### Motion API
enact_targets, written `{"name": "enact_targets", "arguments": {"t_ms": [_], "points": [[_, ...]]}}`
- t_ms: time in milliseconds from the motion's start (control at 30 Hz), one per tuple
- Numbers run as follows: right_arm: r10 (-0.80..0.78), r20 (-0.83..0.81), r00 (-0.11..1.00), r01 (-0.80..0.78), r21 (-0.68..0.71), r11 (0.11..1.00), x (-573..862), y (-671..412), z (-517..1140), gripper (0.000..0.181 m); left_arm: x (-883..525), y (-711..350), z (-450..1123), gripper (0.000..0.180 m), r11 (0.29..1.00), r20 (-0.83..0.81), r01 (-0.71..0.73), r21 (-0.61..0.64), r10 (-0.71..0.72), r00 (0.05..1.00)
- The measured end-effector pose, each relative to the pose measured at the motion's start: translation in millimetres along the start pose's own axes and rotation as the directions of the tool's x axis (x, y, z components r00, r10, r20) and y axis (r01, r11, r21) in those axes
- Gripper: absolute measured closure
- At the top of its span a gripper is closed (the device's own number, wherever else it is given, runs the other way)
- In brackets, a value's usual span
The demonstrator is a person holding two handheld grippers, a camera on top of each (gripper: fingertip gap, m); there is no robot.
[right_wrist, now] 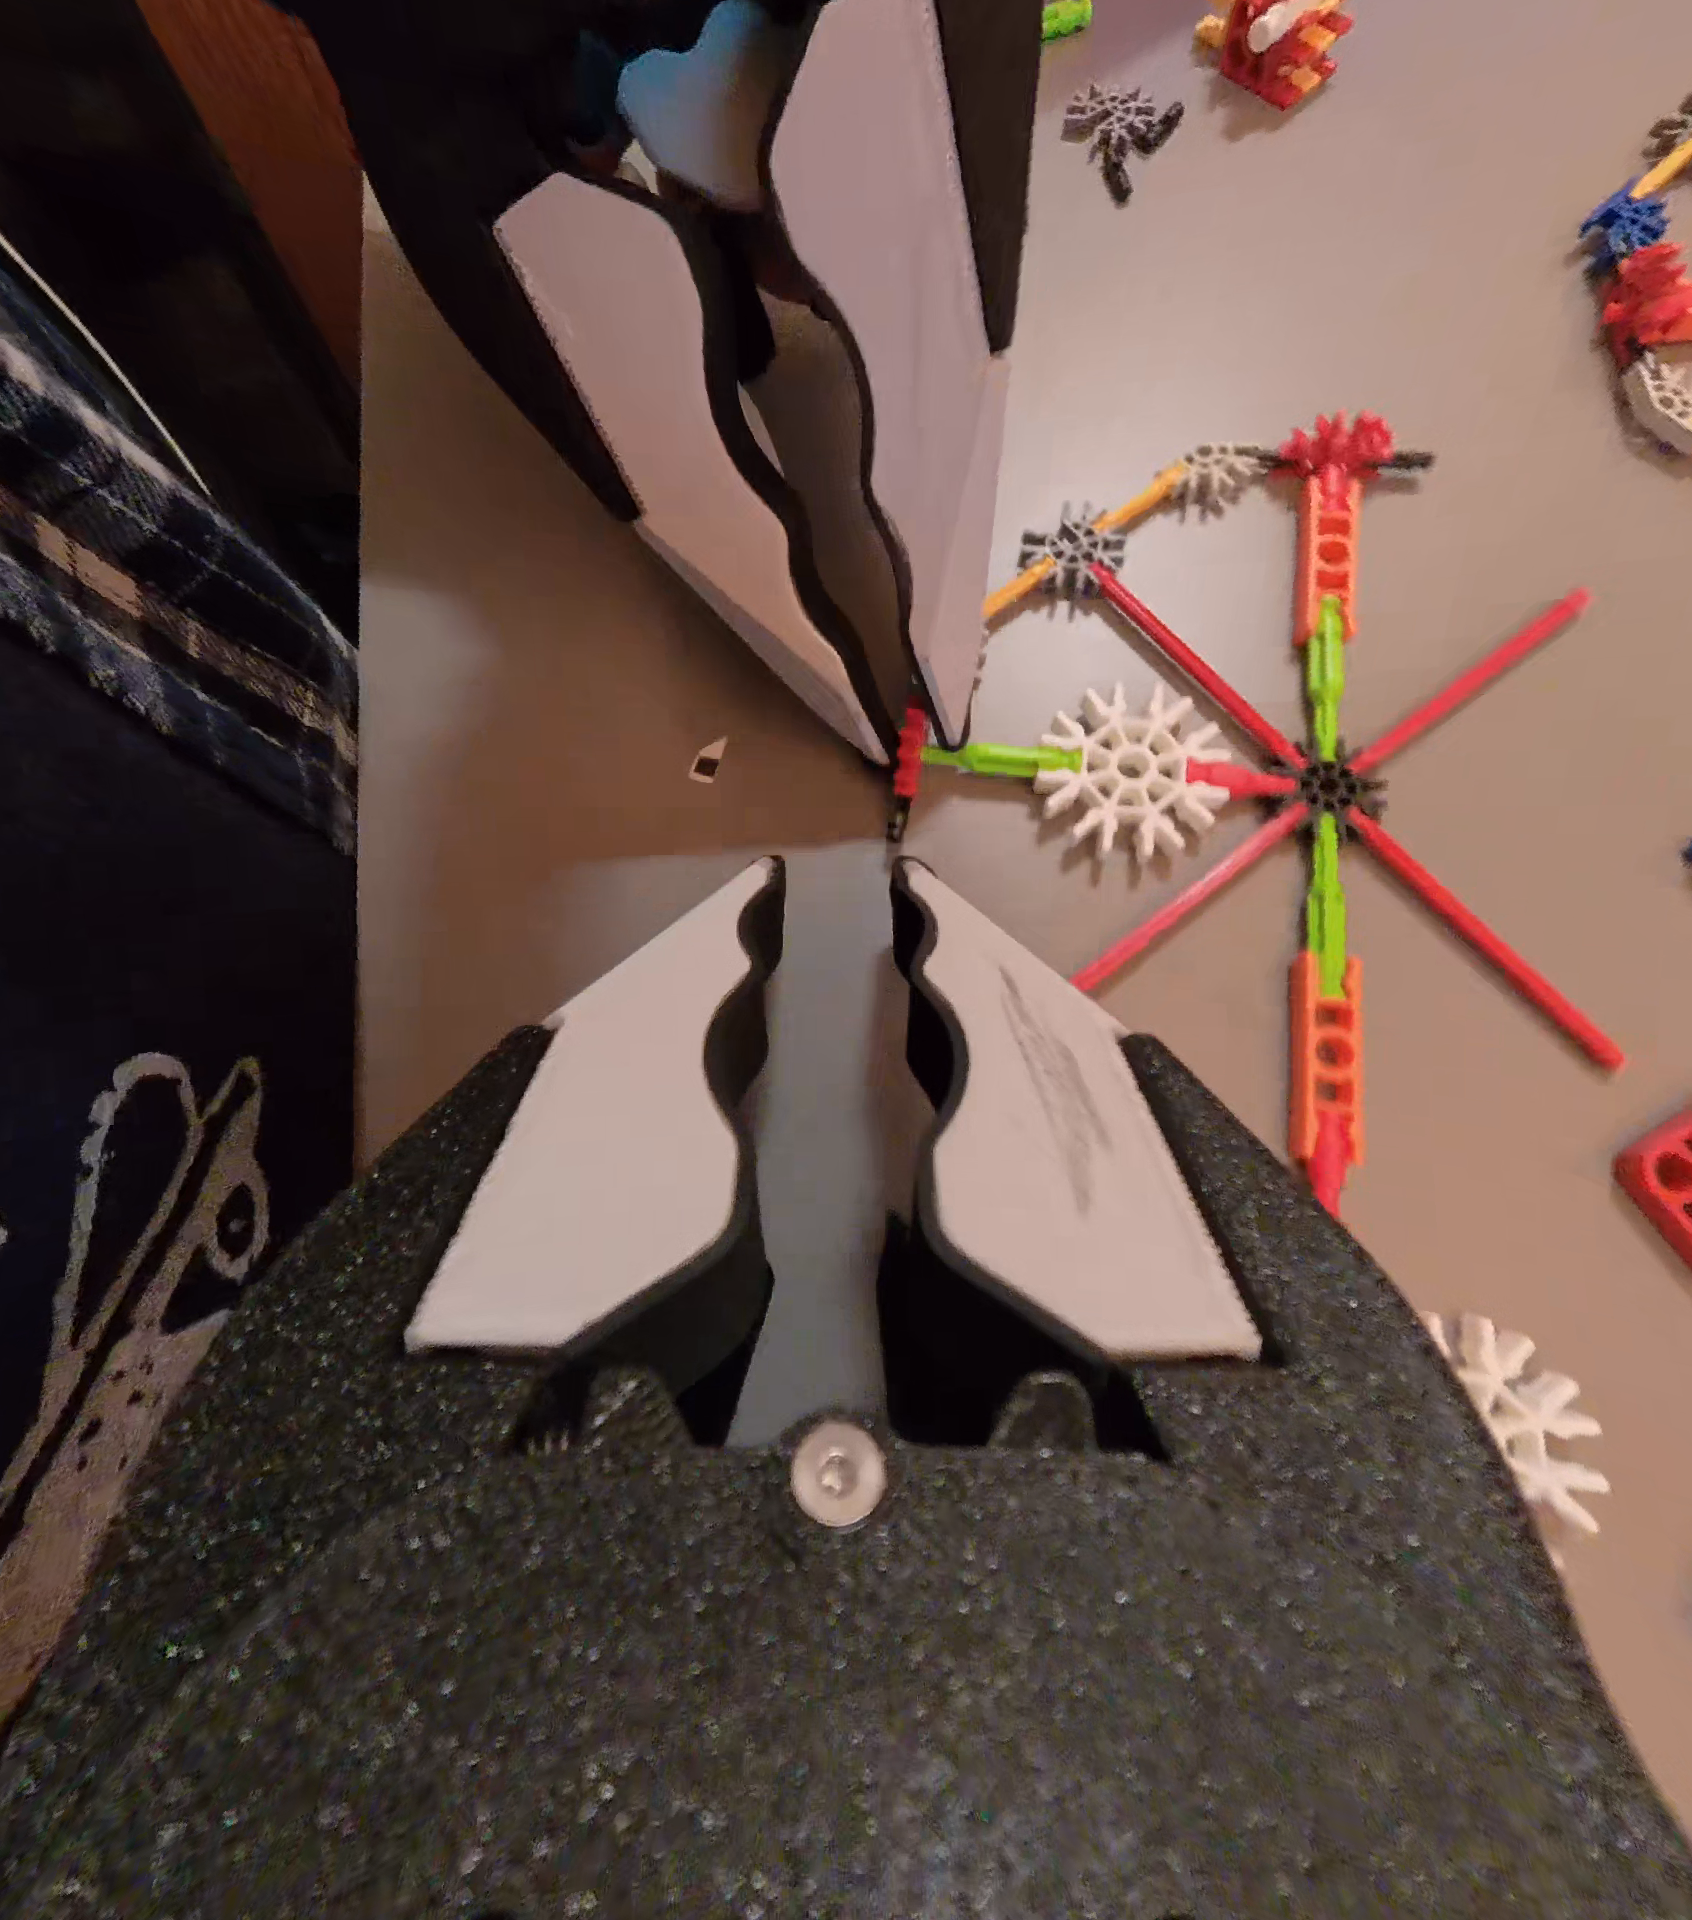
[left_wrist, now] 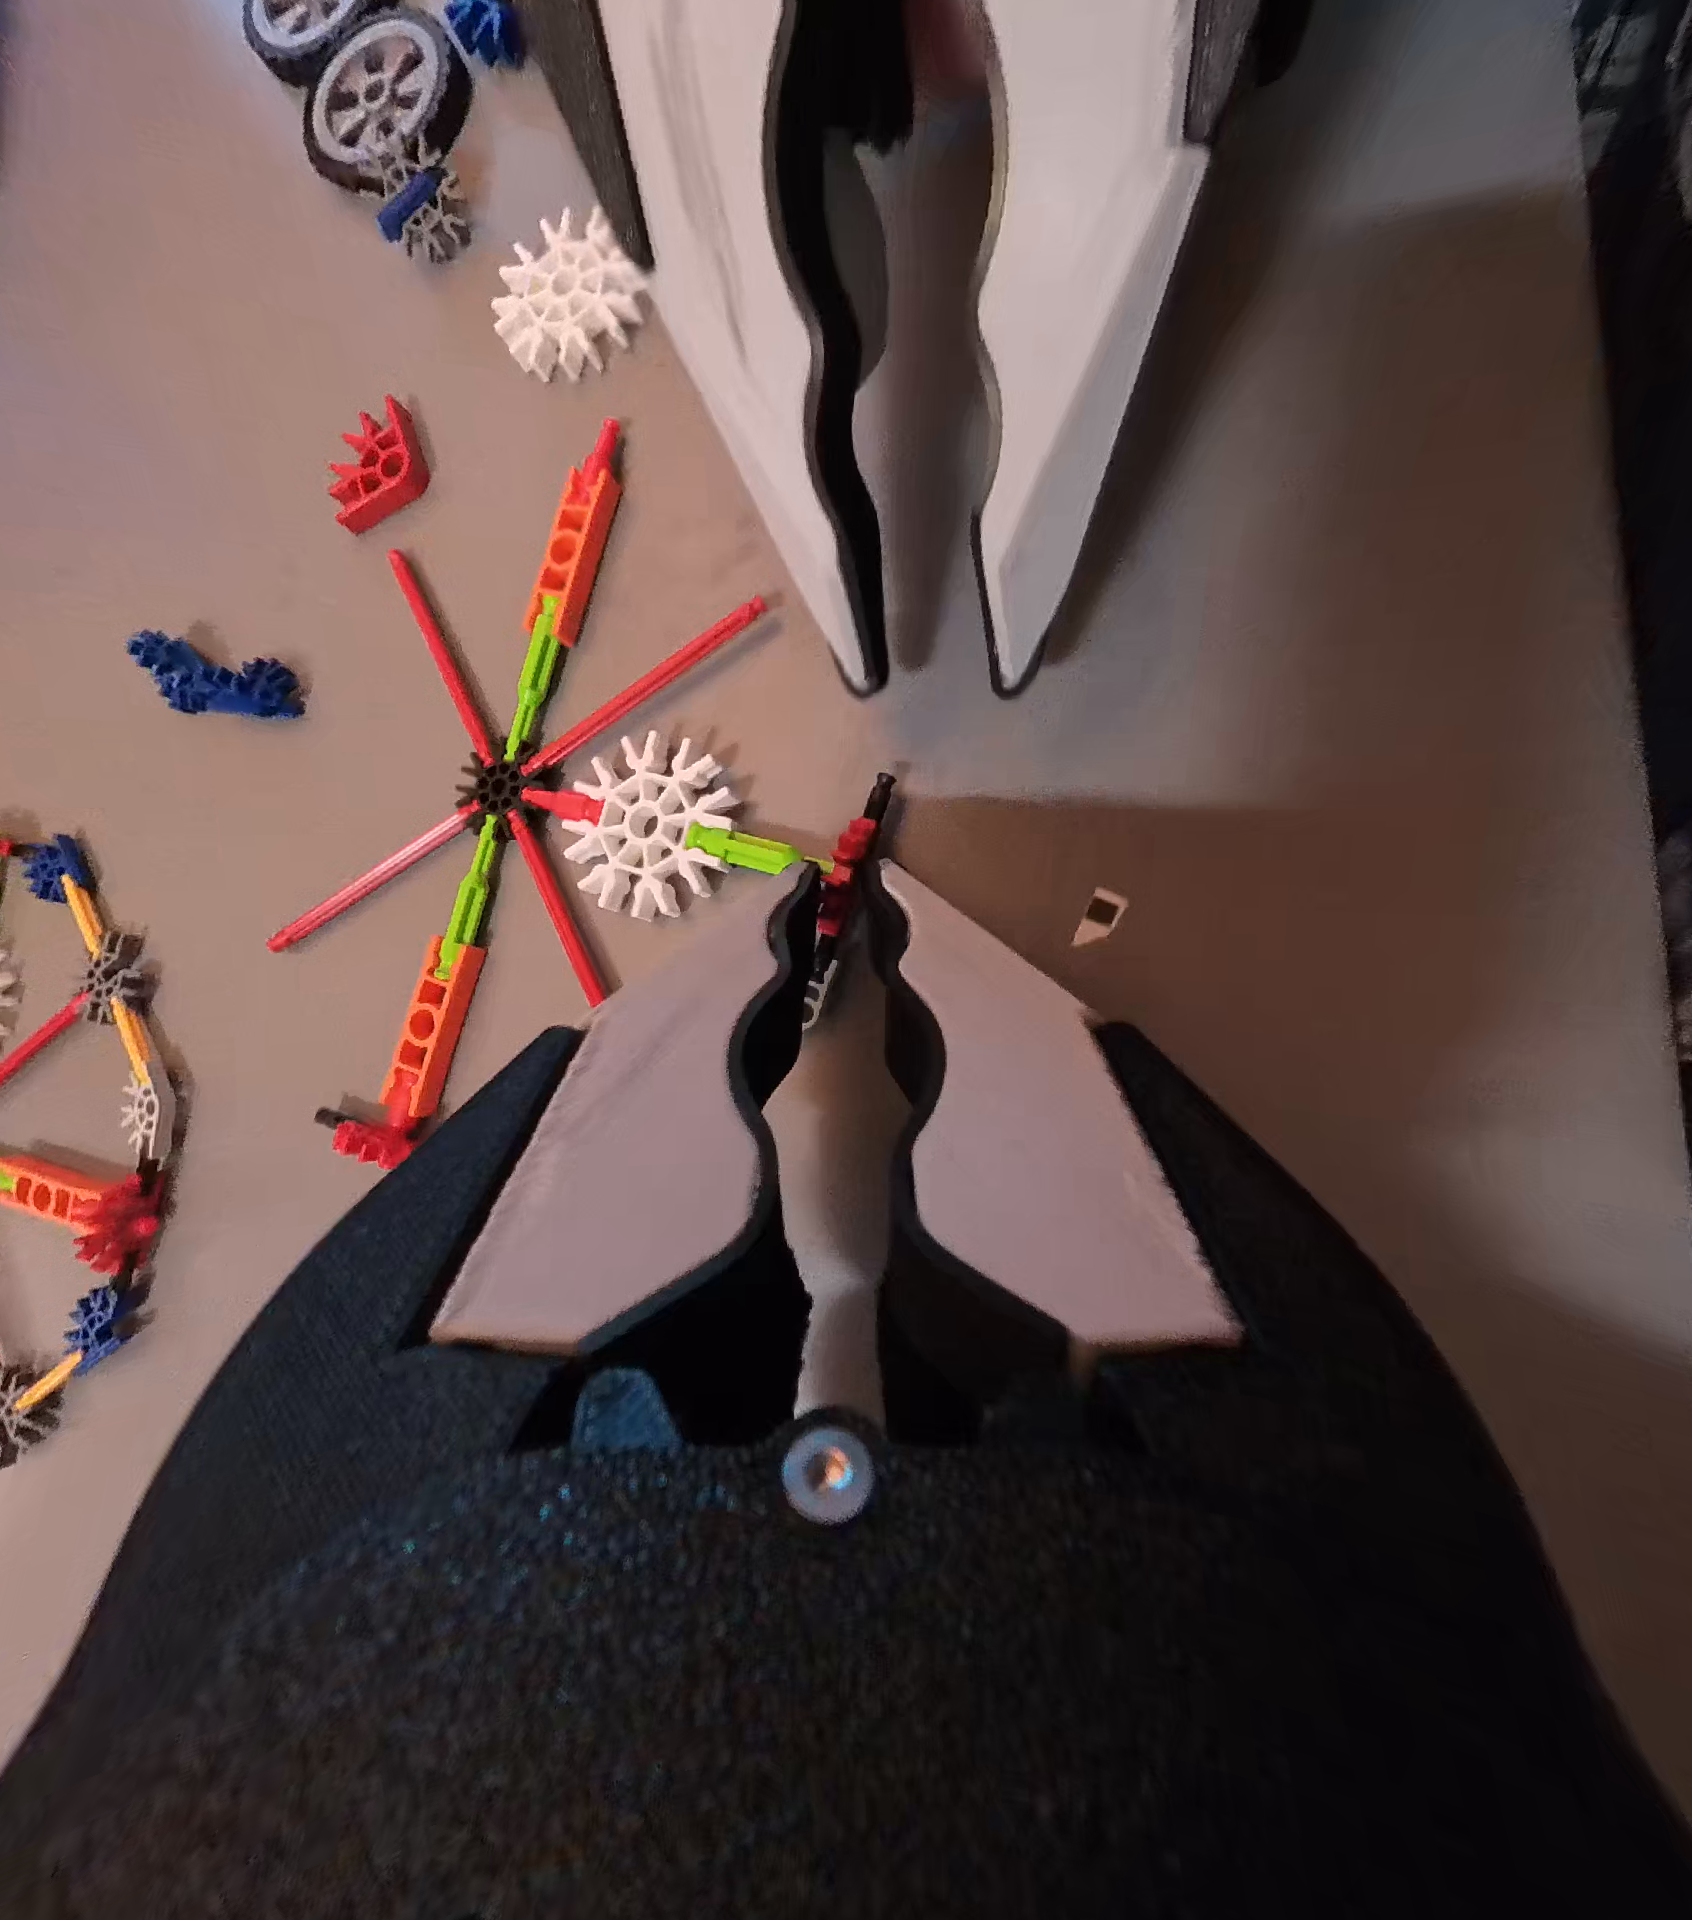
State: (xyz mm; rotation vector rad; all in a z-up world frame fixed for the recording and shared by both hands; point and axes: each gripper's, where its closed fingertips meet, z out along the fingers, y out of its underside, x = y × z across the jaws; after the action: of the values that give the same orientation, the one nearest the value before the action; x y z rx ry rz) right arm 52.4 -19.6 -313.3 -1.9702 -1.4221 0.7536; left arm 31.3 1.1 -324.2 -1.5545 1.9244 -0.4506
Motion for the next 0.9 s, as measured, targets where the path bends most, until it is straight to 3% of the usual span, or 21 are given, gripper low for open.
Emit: {"name": "enact_targets", "arguments": {"t_ms": [533,900], "points": [[0.049,-0.100,0.994,-0.052,-0.025,0.998,4.9,14.2,-18.9,0.162,-12.0,24.8,-58.1,0.165,0.980,0.115,0.198,0.007,-0.197,0.974],[0.041,-0.110,0.993,-0.045,-0.031,0.999,-6.1,14.0,-12.4,0.160,-10.2,91.9,-123.9,0.165,0.918,0.253,0.383,-0.106,-0.348,0.903]]}}
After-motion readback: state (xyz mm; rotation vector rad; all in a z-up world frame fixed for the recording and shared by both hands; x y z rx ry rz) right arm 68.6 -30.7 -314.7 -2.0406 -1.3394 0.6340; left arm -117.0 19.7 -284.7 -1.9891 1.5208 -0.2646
